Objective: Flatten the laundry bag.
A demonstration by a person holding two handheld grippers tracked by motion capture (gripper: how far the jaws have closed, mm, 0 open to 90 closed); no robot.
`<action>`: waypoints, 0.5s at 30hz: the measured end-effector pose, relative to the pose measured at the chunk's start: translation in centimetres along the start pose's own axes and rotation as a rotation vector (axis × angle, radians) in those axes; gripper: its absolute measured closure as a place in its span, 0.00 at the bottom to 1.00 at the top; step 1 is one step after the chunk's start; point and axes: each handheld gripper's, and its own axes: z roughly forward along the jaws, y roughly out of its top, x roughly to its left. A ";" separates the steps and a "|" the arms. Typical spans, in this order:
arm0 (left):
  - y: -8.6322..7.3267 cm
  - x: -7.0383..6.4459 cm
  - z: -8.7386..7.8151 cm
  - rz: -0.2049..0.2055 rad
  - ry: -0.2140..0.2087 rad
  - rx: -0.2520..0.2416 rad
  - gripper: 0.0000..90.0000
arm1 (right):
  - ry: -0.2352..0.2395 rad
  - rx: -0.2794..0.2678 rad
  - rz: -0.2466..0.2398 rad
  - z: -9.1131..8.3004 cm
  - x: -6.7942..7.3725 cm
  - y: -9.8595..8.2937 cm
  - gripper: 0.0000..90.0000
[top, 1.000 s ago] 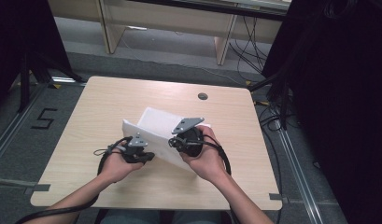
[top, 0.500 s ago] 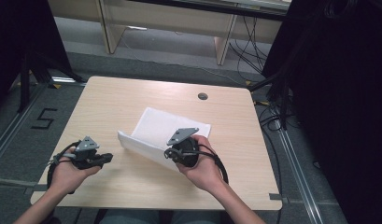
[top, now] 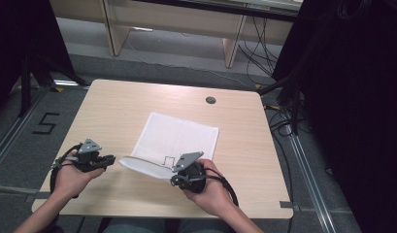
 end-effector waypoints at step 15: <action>0.1 -0.4 0.2 0.014 -0.015 0.009 0.91 | 0.036 0.089 0.017 2.0 0.0 -3.2 1.00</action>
